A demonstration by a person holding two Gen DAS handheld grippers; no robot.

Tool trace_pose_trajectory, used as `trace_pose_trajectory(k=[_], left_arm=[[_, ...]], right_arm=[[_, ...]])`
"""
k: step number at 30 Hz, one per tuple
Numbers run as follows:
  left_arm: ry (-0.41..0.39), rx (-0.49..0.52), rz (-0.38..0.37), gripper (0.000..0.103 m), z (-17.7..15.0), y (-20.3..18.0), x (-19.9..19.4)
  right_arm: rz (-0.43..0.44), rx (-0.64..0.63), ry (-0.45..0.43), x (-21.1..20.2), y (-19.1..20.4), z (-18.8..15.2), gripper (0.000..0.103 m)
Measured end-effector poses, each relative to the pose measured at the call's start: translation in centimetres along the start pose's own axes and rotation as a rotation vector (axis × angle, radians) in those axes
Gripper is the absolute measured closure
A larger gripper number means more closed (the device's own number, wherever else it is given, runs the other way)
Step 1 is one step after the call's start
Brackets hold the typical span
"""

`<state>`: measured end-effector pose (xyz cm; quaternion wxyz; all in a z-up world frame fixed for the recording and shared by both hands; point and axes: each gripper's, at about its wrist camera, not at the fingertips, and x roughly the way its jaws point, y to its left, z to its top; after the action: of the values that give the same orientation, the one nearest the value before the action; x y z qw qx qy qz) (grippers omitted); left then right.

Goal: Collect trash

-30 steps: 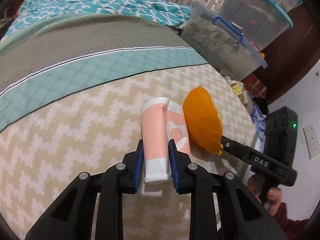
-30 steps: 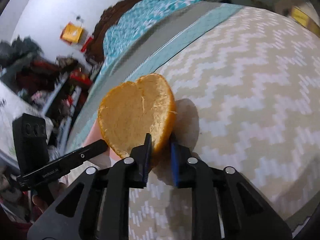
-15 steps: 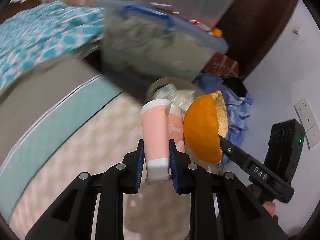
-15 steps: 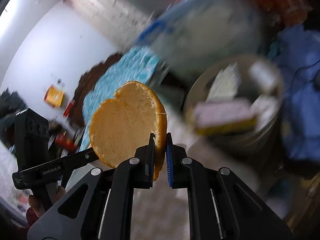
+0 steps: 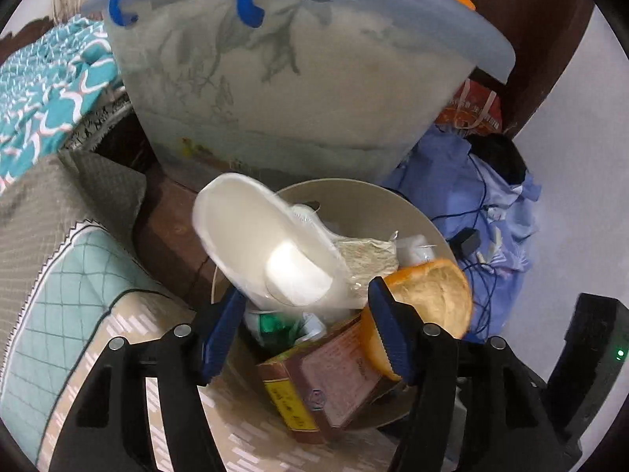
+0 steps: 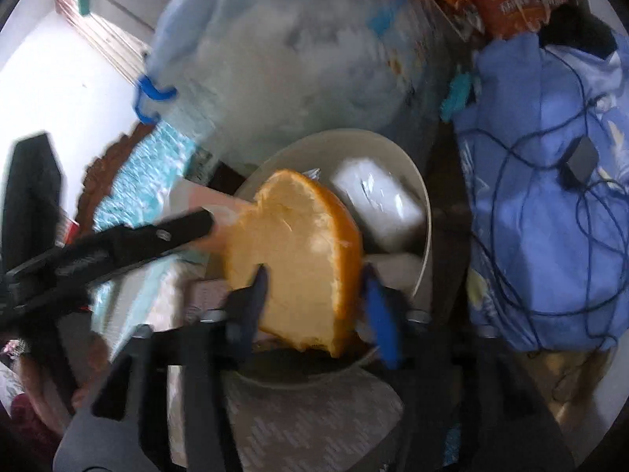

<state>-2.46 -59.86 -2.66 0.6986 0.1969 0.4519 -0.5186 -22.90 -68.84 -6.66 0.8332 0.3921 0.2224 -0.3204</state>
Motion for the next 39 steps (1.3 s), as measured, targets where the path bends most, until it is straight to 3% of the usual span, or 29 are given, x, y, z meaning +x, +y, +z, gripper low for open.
trace_pose_trajectory(k=[2,7,15,17,19,22,26,29,32,35,39], left_arm=[[-0.026,0.017,0.01,0.034,-0.2,0.1,-0.9],[-0.069,0.053,-0.003,0.034,-1.7,0.8,-4.1],[-0.124,0.032,-0.066,0.034,-7.8,4.5,-10.9],[-0.125,0.01,-0.081,0.035,-9.4,5.6,-12.2],[-0.122,-0.011,-0.096,0.036,-10.9,6.6,-13.3],[-0.129,-0.034,-0.099,0.035,-13.6,7.8,-15.4],[-0.152,0.003,-0.009,0.029,-17.3,7.8,-17.6],[-0.176,0.051,0.06,0.024,-20.3,7.3,-19.1],[-0.197,0.07,0.089,0.02,-22.3,7.0,-20.5],[-0.238,0.061,0.11,0.009,-23.9,7.2,-22.1],[-0.254,0.034,0.144,0.009,-25.4,7.7,-23.9]], right_arm=[[-0.021,-0.032,-0.038,-0.9,0.5,-0.1,0.027],[-0.049,-0.041,-0.077,-2.8,1.4,-1.2,0.027],[-0.055,-0.065,-0.13,-5.3,3.1,-3.5,0.028],[-0.032,-0.077,-0.109,-5.3,4.1,-3.8,0.036],[0.007,-0.073,-0.088,-5.3,5.0,-4.1,0.053],[0.027,-0.055,-0.101,-6.4,6.3,-5.6,0.056],[0.013,-0.023,-0.092,-7.7,7.6,-8.9,0.053],[-0.008,-0.032,-0.088,-8.9,8.6,-11.1,0.043],[-0.021,-0.036,-0.078,-10.2,9.7,-13.2,0.037],[-0.033,-0.047,-0.068,-11.6,11.0,-14.8,0.032],[-0.06,-0.085,-0.076,-13.5,13.4,-16.5,0.022]])
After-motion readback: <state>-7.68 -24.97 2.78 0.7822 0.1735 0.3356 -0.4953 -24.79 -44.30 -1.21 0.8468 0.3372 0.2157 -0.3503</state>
